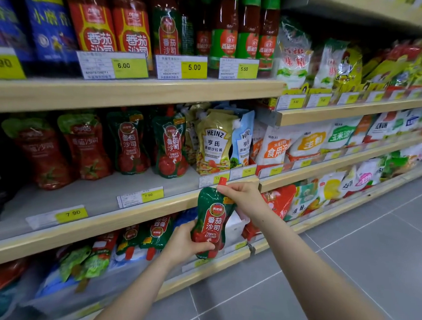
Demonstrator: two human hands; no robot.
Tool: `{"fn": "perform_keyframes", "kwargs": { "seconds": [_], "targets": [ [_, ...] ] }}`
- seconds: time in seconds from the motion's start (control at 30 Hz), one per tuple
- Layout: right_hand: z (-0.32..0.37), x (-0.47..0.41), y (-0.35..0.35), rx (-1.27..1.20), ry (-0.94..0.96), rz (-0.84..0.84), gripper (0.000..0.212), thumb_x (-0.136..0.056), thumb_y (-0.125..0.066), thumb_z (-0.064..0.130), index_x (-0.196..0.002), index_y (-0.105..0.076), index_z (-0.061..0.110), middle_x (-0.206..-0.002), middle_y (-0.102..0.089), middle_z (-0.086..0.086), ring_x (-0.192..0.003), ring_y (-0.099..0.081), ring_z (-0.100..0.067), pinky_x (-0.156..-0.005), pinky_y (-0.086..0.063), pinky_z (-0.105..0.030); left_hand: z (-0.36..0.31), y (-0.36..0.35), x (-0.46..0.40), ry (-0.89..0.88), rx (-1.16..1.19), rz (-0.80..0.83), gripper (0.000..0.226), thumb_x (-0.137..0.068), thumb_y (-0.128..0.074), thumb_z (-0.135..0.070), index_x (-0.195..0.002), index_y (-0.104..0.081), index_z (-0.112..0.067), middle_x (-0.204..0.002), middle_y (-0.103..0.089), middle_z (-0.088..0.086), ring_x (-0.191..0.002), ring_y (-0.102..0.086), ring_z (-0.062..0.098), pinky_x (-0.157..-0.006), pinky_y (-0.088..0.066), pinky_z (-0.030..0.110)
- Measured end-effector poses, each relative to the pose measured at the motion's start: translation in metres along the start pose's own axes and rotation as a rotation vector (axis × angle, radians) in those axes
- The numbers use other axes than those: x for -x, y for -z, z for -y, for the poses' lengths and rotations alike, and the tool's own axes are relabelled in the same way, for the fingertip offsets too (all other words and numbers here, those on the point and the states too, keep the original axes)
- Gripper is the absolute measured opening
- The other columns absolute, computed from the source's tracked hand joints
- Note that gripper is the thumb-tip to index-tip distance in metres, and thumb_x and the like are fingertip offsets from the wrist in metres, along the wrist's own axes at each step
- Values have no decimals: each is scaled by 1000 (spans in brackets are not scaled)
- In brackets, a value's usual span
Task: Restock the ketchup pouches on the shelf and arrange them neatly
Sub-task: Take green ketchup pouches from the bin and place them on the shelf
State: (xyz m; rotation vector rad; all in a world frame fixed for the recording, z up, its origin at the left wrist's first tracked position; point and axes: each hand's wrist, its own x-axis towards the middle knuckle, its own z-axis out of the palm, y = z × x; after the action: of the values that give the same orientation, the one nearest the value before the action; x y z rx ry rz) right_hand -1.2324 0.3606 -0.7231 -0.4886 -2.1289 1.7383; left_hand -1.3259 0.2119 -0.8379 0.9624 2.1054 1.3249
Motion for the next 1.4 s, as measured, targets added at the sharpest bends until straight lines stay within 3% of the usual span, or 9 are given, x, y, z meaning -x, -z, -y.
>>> {"fn": "perform_keyframes", "kwargs": {
  "seconds": [0.2, 0.47, 0.57, 0.7, 0.8, 0.97, 1.07, 1.17, 1.4],
  "targets": [
    [-29, 5, -2, -65, -22, 15, 7, -82, -68, 21, -81, -70, 15, -77, -75, 4, -75, -70, -10, -60, -54, -17, -4, 1, 1, 29, 80, 26, 58, -60, -86, -27, -112, -60, -21, -106, -69, -7, -93, -64, 2, -85, -53, 26],
    [-13, 0, -8, 247, 55, -320, 46, -82, -67, 34, -47, -50, 9, -44, -54, -3, -45, -46, -14, -49, -35, -26, -37, -24, 5, -130, -102, -114, 112, -57, -77, -56, -145, -10, -37, -134, -43, -8, -120, -45, 11, -98, -43, 38],
    [1, 0, -15, 232, 103, -230, 45, -83, -63, 39, -61, -62, -1, -61, -56, -24, -58, -47, -25, -62, -47, -40, -49, -28, -5, -149, -4, -253, 83, -71, -75, -34, -139, -27, -30, -125, -49, -6, -115, -49, 13, -89, -46, 28],
    [2, 9, -2, 201, 104, 18, 30, -90, -55, 36, -92, -74, 12, -60, -66, 20, -60, -58, 8, -63, -44, -10, -52, -13, -12, -141, 132, -273, 40, -82, -63, -7, -113, -46, -27, -98, -59, -11, -93, -65, 20, -67, -53, 24],
    [-15, 10, 9, 201, 68, 52, 29, -95, -50, 25, -107, -70, 9, -72, -69, 24, -68, -61, 12, -62, -44, -5, -59, -5, -11, -99, 242, -156, 35, -89, -56, -8, -118, -43, -22, -102, -59, -3, -72, -69, 16, -54, -59, 41],
    [-24, 6, 13, 53, -10, 135, 31, -95, -48, 31, -122, -61, 22, -105, -66, 17, -95, -61, 6, -76, -48, -12, -76, 5, -21, -137, 241, -155, 17, -94, -52, -23, -109, -46, -27, -98, -63, -1, -76, -66, 11, -44, -52, 25],
    [-29, 6, 18, 84, 8, -15, 26, -92, -54, 29, -111, -66, 16, -90, -65, 11, -78, -62, -1, -60, -45, -5, -76, 11, -30, -118, 247, -233, 15, -93, -52, -29, -108, -48, -29, -99, -64, -2, -81, -66, 17, -50, -53, 27],
    [-41, 13, 18, 191, -264, -97, 42, -80, -61, 54, -79, -58, 12, -69, -56, 2, -66, -55, -16, -57, -46, -21, -74, 16, -35, -19, 438, -248, 9, -94, -50, -34, -102, -52, -33, -103, -66, -3, -86, -68, 17, -56, -55, 30],
    [-43, 12, -8, -307, -330, -43, 35, -92, -54, 31, -98, -61, -2, -63, -53, -6, -56, -52, -14, -56, -47, -20, -75, 5, -40, 116, 345, -281, 94, -53, -73, -58, -128, -32, -20, -117, -58, 1, -109, -57, 24, -98, -46, 46]
  ]
}}
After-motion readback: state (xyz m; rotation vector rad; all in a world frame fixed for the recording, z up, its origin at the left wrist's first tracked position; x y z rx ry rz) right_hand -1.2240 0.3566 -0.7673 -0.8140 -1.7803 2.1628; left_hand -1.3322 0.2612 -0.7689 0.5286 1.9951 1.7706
